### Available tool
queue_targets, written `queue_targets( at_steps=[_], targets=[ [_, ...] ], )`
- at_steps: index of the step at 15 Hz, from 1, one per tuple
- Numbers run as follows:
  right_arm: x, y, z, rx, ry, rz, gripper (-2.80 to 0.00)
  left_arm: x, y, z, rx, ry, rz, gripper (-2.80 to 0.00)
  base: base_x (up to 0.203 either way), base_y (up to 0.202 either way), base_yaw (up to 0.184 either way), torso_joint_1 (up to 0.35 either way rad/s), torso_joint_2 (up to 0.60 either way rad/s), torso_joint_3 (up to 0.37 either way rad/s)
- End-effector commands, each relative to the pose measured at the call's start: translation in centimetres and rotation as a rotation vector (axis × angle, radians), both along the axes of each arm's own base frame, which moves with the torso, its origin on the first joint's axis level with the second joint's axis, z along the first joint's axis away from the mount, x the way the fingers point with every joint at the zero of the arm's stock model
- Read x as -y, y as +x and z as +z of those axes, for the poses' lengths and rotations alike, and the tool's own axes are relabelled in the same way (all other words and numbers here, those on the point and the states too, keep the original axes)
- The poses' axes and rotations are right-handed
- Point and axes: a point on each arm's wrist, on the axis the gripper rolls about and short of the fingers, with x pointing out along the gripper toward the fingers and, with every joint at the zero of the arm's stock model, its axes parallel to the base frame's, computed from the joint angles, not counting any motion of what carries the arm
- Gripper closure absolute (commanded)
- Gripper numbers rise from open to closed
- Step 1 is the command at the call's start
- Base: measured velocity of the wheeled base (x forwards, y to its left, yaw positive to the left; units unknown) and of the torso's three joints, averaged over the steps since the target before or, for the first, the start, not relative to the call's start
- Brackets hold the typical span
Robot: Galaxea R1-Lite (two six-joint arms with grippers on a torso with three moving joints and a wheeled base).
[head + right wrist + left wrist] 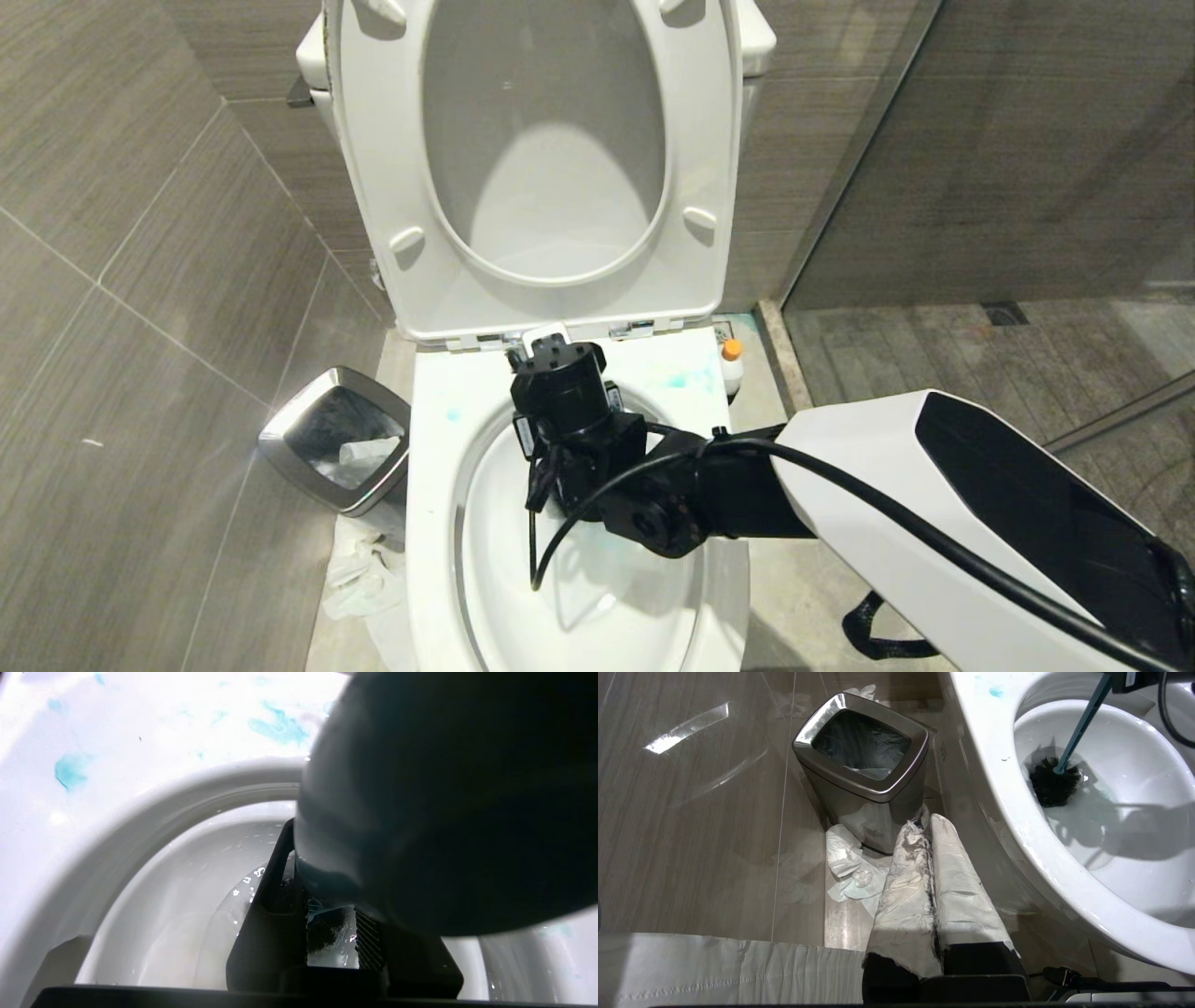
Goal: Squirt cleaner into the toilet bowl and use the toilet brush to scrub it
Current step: Scrub the toilet bowl
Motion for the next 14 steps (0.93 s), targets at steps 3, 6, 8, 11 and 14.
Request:
queue_targets(
  at_steps=[3,6,8,11,14],
  targets=[
    [0.1,-1.2,2.9,0.035,0.039,0.01,0.0,0.0,0.0,0.0,0.0,0.0,0.001,0.0,0.0,0.0,0.0,0.0,0.0,0.0],
    [0.5,-4.8,7.9,0.09,0.098,0.029,0.0,0.0,0.0,0.0,0.0,0.0,0.001,0.0,0.0,0.0,0.0,0.0,0.0,0.0],
    [0.9,-6.1,9.6,0.107,0.114,0.036,0.0,0.0,0.0,0.0,-0.001,0.0,0.001,0.0,0.0,0.0,0.0,0.0,0.0,0.0],
    [1.0,-6.1,9.7,0.11,0.111,0.032,0.0,0.0,0.0,0.0,0.001,0.0,0.001,0.0,0.0,0.0,0.0,0.0,0.0,0.0],
    [0.6,-5.1,7.7,0.087,0.077,0.013,0.0,0.0,0.0,0.0,-0.001,0.0,0.001,0.0,0.0,0.0,0.0,0.0,0.0,0.0]
  ],
)
